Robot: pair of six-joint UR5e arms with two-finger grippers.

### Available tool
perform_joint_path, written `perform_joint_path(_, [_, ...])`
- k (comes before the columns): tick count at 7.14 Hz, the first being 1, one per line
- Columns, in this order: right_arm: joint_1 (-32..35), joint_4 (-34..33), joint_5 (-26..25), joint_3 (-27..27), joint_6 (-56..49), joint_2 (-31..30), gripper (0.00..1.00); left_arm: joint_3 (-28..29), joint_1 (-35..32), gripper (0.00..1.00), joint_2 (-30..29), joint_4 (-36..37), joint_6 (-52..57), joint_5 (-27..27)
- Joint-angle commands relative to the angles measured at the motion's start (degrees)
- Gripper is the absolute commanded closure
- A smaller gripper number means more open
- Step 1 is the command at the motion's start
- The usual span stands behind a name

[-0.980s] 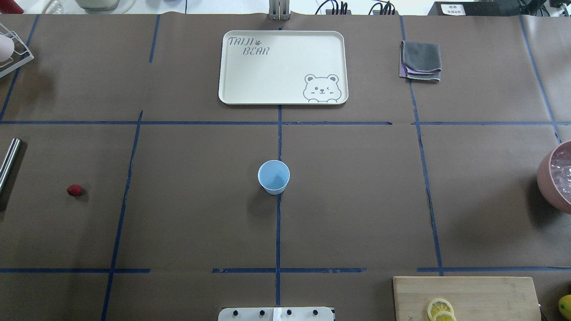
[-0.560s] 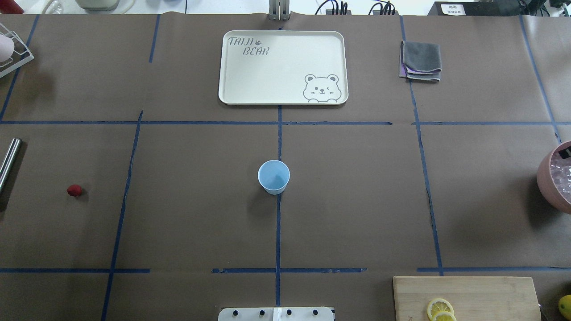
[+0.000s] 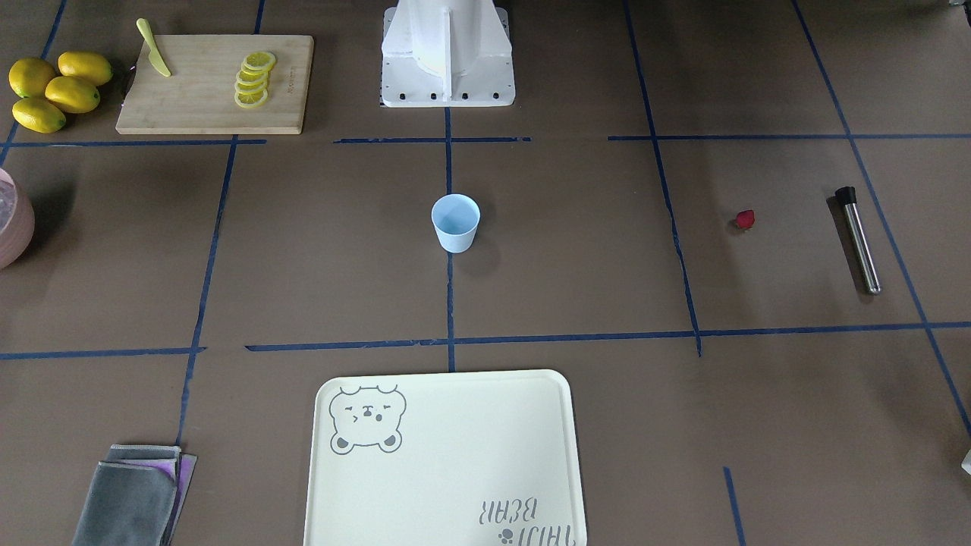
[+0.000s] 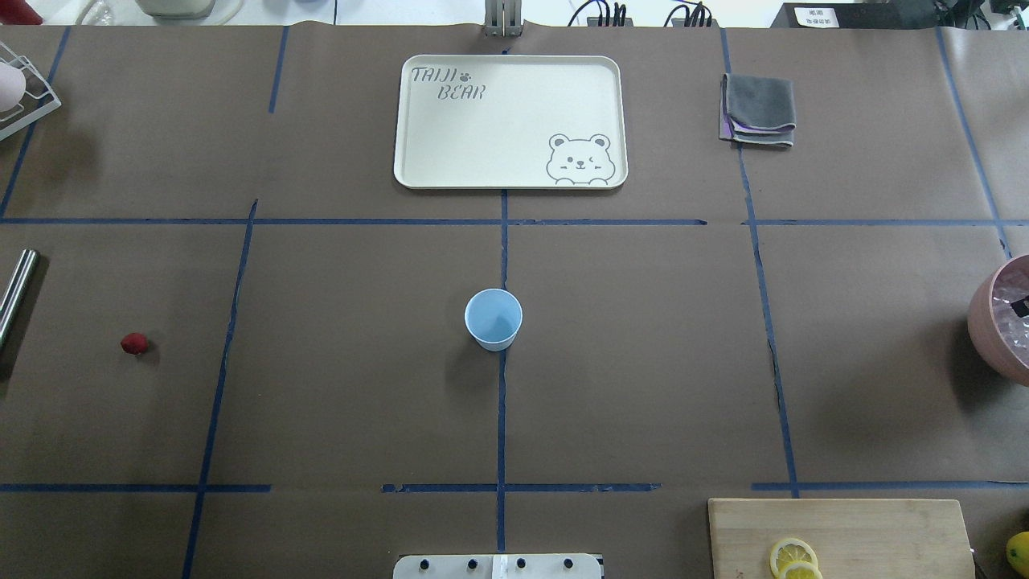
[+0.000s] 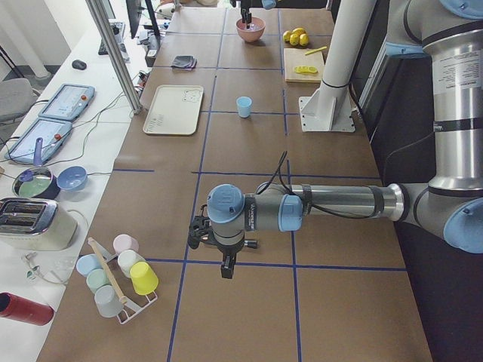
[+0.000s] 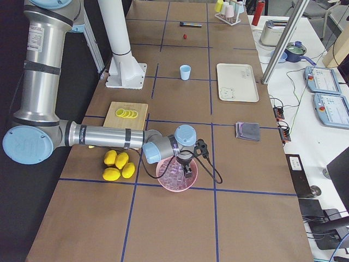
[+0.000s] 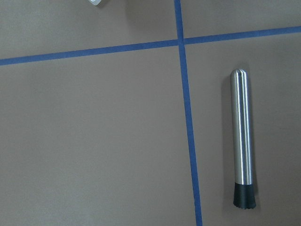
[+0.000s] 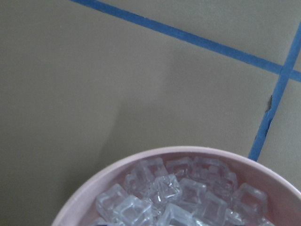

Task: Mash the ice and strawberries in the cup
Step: 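Grasp an ice cube from the pink bowl with the right gripper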

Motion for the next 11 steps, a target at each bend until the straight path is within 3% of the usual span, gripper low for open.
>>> perform_joint_path(1, [-0.37,-0.03,-0.02,0.07,-0.26,-0.65,0.27,0.24,0.0,0.0,0.01,-0.07,0.0,0.0])
perform_joint_path(2, [-0.37,-0.03,-0.1,0.16,-0.34,-0.65,0.59,0.24,0.0,0.0,0.01,0.02,0.0,0.0])
perform_joint_path(4, [-0.37,-0.03,-0.45,0.24,-0.52,-0.48,0.96,0.24,0.0,0.0,0.01,0.02,0.0,0.0])
perform_joint_path(6, [0.06,-0.12,-0.45,2.33,-0.43,-0.56,0.97,0.33,0.0,0.0,-0.07,0.02,0.0,0.0])
perform_joint_path(7, [3.64,-1.17,0.15,4.79,-0.34,-0.13,0.98,0.33,0.0,0.0,0.01,-0.07,0.0,0.0])
perform_joint_path(9, [4.46,-10.45,-0.36,12.86,0.53,3.02,1.0,0.24,0.0,0.0,-0.07,-0.07,0.0,-0.26])
perform_joint_path(11, [3.33,-11.99,-0.37,17.27,9.79,6.62,1.0,-0.11,0.0,0.0,-0.07,-0.16,0.09,-0.35])
